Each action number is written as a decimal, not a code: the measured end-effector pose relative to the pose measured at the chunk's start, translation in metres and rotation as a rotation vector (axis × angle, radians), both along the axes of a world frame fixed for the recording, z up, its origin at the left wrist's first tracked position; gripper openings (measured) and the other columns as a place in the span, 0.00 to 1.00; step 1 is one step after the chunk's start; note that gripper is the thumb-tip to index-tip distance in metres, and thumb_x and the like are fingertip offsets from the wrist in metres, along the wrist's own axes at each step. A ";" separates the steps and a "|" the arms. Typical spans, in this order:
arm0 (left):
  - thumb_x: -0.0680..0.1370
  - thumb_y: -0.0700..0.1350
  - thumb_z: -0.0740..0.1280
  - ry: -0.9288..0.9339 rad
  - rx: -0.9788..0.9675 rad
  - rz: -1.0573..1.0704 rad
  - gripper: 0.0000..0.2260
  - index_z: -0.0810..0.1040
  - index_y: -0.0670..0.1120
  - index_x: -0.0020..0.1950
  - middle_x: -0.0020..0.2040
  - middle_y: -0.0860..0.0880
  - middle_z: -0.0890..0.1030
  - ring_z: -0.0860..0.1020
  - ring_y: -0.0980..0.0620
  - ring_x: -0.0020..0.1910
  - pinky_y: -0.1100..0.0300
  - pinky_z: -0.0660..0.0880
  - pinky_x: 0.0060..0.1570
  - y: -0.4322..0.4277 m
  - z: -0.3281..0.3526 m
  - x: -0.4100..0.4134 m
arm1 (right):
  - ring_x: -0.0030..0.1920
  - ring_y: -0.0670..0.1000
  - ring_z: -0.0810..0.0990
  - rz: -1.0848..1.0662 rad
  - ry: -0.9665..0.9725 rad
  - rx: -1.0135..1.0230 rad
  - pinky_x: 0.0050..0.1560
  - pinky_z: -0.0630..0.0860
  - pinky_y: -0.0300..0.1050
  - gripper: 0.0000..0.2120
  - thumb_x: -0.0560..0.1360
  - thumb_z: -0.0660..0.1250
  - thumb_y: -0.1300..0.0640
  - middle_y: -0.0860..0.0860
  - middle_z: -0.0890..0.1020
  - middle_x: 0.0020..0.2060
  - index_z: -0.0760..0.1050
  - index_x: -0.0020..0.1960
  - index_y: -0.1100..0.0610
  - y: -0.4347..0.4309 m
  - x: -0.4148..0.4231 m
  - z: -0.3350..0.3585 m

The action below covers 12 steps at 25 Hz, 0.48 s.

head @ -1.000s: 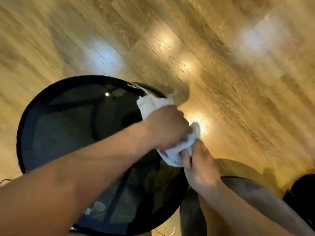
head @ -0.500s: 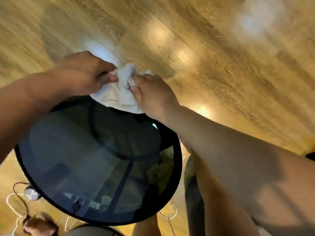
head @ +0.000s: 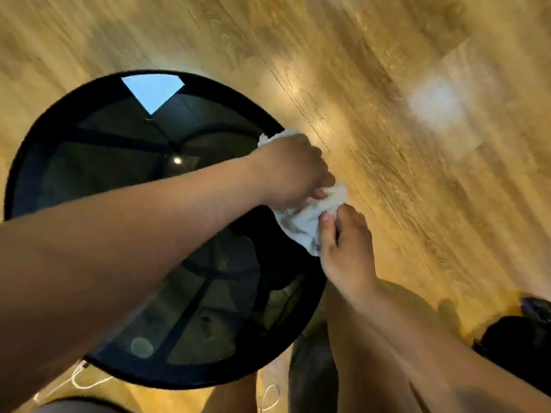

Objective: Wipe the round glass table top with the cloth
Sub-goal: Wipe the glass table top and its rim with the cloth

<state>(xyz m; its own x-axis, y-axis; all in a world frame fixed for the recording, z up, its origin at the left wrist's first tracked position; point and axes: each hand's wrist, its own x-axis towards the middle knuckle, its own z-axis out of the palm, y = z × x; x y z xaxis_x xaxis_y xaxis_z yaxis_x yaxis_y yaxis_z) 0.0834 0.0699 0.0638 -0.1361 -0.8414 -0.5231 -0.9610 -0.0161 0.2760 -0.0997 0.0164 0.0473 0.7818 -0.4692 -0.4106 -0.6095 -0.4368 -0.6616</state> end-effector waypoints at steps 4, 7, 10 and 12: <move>0.83 0.53 0.55 -0.069 -0.085 0.432 0.11 0.70 0.48 0.47 0.48 0.46 0.80 0.76 0.41 0.53 0.47 0.69 0.59 0.032 -0.007 0.075 | 0.31 0.47 0.65 0.282 -0.041 -0.046 0.35 0.53 0.45 0.13 0.83 0.56 0.58 0.44 0.65 0.31 0.64 0.39 0.56 -0.026 0.104 -0.010; 0.83 0.55 0.54 -0.028 -0.107 0.741 0.11 0.67 0.50 0.45 0.43 0.46 0.75 0.73 0.42 0.46 0.48 0.72 0.49 0.071 -0.008 0.117 | 0.33 0.51 0.68 0.477 -0.015 -0.073 0.35 0.55 0.47 0.13 0.83 0.56 0.55 0.49 0.70 0.32 0.67 0.40 0.57 -0.023 0.178 -0.006; 0.83 0.56 0.55 -0.090 -0.138 1.032 0.11 0.66 0.51 0.46 0.41 0.47 0.71 0.69 0.44 0.43 0.53 0.65 0.40 0.138 -0.009 0.154 | 0.41 0.56 0.72 0.715 0.017 -0.167 0.38 0.62 0.48 0.12 0.83 0.54 0.53 0.55 0.77 0.41 0.71 0.47 0.59 0.016 0.259 -0.003; 0.83 0.55 0.54 -0.137 -0.146 1.186 0.10 0.65 0.50 0.47 0.39 0.48 0.70 0.69 0.44 0.43 0.53 0.63 0.39 0.197 -0.010 0.161 | 0.46 0.58 0.74 0.856 0.043 -0.206 0.42 0.65 0.49 0.15 0.82 0.51 0.51 0.61 0.79 0.50 0.72 0.51 0.58 0.058 0.301 -0.002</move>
<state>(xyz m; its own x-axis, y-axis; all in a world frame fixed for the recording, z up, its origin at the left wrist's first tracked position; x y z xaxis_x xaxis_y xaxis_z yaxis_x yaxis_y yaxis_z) 0.2445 0.2673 0.0536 0.8123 -0.4576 -0.3617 -0.3903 -0.8872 0.2460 0.2011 0.0741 0.0458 0.8848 0.2026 -0.4197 -0.0412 -0.8631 -0.5034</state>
